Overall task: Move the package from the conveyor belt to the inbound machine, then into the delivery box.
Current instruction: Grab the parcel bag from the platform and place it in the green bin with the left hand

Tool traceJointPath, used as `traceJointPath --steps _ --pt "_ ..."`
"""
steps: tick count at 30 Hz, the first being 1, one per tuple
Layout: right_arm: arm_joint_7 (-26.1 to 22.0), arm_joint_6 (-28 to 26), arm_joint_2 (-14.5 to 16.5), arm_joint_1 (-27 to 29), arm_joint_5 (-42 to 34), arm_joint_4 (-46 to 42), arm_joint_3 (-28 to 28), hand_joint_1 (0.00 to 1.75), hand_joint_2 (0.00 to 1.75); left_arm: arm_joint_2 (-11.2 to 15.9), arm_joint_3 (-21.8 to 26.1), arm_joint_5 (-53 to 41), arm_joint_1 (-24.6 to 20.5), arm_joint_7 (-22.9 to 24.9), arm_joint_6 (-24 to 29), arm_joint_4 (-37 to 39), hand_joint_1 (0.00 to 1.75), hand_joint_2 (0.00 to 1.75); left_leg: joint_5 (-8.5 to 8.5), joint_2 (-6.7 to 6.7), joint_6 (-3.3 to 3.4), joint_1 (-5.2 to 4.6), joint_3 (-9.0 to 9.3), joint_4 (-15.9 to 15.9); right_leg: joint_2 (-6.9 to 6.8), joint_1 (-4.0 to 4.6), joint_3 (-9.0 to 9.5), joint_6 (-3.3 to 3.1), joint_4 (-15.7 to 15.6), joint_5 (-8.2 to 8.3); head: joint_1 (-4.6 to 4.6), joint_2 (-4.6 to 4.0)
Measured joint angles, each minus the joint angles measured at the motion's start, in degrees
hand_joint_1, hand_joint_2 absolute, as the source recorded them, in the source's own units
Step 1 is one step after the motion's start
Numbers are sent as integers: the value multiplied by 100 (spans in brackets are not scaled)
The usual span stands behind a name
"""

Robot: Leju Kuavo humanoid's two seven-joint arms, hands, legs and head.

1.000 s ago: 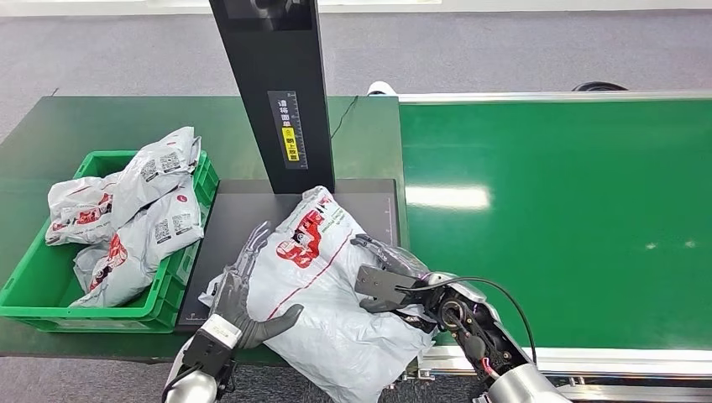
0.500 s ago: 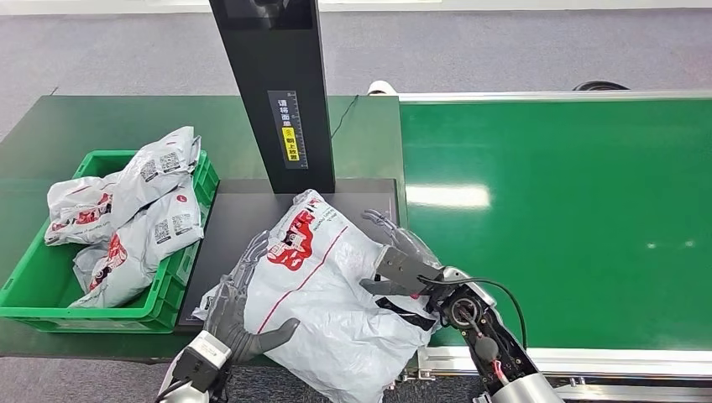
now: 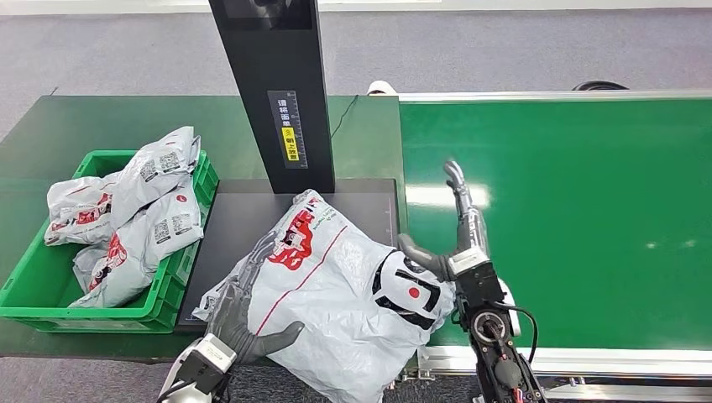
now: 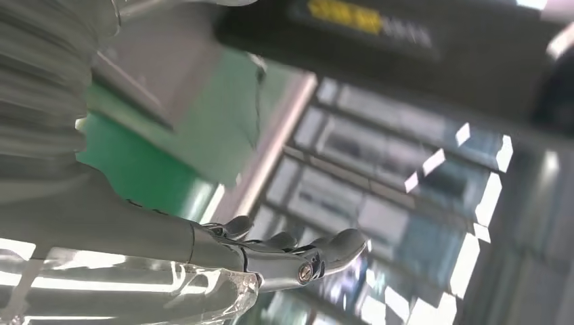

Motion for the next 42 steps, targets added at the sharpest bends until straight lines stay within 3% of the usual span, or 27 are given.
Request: traceJointPath --steps 11,18,22,28,34,42 --pt "-92 -131 99 123 -133 -343 -222 0 175 -1 -91 21 -42 -56 -27 0 0 175 0 1 0 0 0 0 0 0 -1 0 0 0 -1 0" --pt "-434 -548 182 241 -971 -786 -409 0 175 59 -364 -661 -103 101 -30 4 0 175 0 0 0 -1 -3 0 -1 -1 -2 0 0 0 0 0" --pt "-336 -129 189 382 -1382 -1061 -442 0 175 125 -588 -1415 -202 681 114 136 0 175 0 0 0 0 -2 0 0 -1 -3 0 0 0 -1 0" --pt "65 1102 219 638 -2305 -1223 -540 0 175 164 -698 -2856 -382 1814 233 733 0 175 0 0 0 0 -1 0 0 0 -2 0 0 0 1 0" --pt "254 1288 309 823 -2370 -1231 -657 0 175 170 -693 -3153 -411 1992 183 1156 0 175 -1 0 0 0 -5 0 0 0 -4 0 0 -1 0 0" --pt "542 1123 435 844 -2267 -1231 -774 0 175 142 -674 -3316 -429 2121 72 1270 0 175 -1 0 0 0 -1 -1 -1 0 2 0 0 0 0 0"
